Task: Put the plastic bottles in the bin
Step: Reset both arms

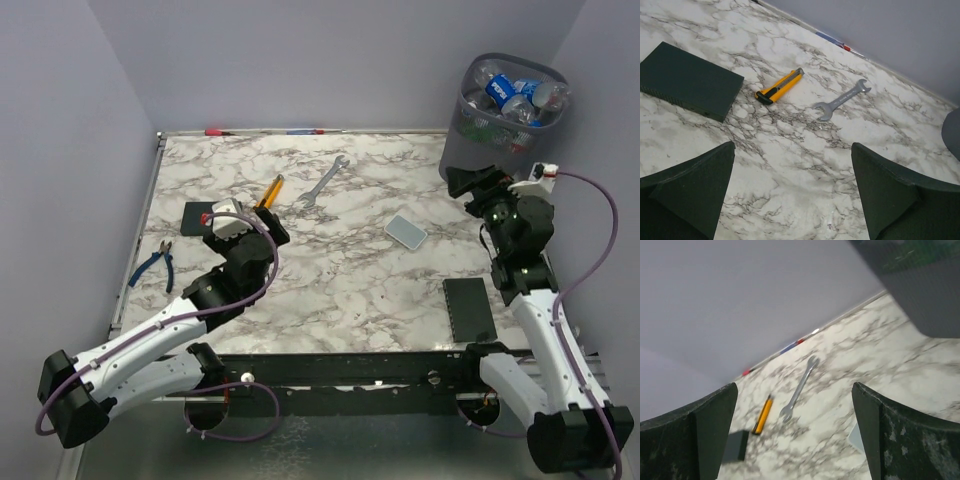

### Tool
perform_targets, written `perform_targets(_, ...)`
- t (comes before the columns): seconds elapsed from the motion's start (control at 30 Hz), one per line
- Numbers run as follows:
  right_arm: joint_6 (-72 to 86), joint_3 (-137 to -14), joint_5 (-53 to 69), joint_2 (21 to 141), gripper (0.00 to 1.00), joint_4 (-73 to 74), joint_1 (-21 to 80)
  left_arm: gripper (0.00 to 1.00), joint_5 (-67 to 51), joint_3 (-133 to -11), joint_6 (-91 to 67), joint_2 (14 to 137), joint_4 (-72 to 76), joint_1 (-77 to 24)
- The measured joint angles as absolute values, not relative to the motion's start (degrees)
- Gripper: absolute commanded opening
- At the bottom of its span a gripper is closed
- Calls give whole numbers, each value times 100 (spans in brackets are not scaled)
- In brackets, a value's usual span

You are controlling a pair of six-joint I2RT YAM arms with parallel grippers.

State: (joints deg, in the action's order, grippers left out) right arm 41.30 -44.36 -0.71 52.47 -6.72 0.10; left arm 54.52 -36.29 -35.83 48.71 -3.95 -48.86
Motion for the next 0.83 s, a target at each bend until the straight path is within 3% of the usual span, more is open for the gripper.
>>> perform_targets(0.13, 4038, -4101, 436, 4405, 100, -384, 674, 99, 5780, -4049, -4456, 5140, -1037, -4974)
perform_targets(0.33, 4727, -3367, 825, 3387, 100, 552, 766, 99, 6053, -4080, -5527, 4960, -1686, -5109)
perform_targets(0.83, 4659, -2530, 1068, 2799, 100, 1411, 781, 99, 6215, -3778, -4906, 4838, -2440, -5113)
